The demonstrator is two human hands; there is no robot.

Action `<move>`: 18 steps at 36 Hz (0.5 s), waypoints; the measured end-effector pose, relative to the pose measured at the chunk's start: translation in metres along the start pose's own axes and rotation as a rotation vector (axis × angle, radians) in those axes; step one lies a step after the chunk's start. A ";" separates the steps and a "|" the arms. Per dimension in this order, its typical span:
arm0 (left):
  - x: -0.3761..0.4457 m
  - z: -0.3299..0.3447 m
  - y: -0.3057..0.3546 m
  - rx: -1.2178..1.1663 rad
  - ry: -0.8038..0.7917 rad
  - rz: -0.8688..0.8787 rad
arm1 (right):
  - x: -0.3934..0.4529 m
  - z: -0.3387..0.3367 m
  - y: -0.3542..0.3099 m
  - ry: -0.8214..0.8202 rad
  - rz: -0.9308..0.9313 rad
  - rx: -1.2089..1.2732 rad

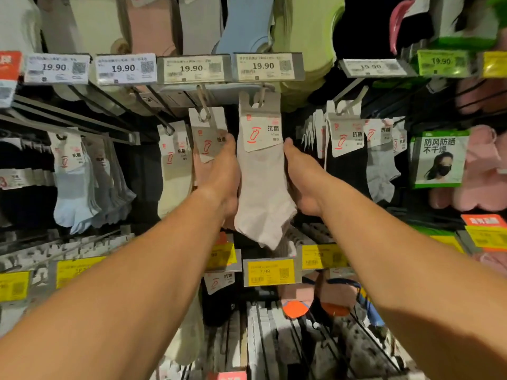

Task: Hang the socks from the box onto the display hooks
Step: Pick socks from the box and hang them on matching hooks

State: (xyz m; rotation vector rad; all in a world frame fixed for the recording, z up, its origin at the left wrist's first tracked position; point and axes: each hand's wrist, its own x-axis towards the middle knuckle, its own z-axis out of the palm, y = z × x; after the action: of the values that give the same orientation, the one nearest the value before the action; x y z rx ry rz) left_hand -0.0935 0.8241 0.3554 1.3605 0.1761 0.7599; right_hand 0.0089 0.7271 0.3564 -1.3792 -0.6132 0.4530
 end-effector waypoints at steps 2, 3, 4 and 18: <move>-0.011 0.011 -0.003 0.015 -0.080 -0.004 | 0.004 -0.001 0.006 -0.025 0.004 -0.006; -0.004 0.011 -0.008 0.036 -0.107 0.012 | 0.006 -0.002 0.007 -0.029 0.002 -0.005; 0.004 0.007 -0.007 0.035 -0.131 0.003 | 0.009 -0.004 0.008 -0.037 -0.003 -0.009; 0.011 0.020 0.008 0.049 0.041 0.060 | 0.110 -0.012 0.007 -0.039 0.123 0.020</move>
State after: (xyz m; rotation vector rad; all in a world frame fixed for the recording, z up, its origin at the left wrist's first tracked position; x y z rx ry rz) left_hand -0.0774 0.8143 0.3714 1.4028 0.1883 0.8386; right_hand 0.1007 0.7884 0.3637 -1.3961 -0.5564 0.5845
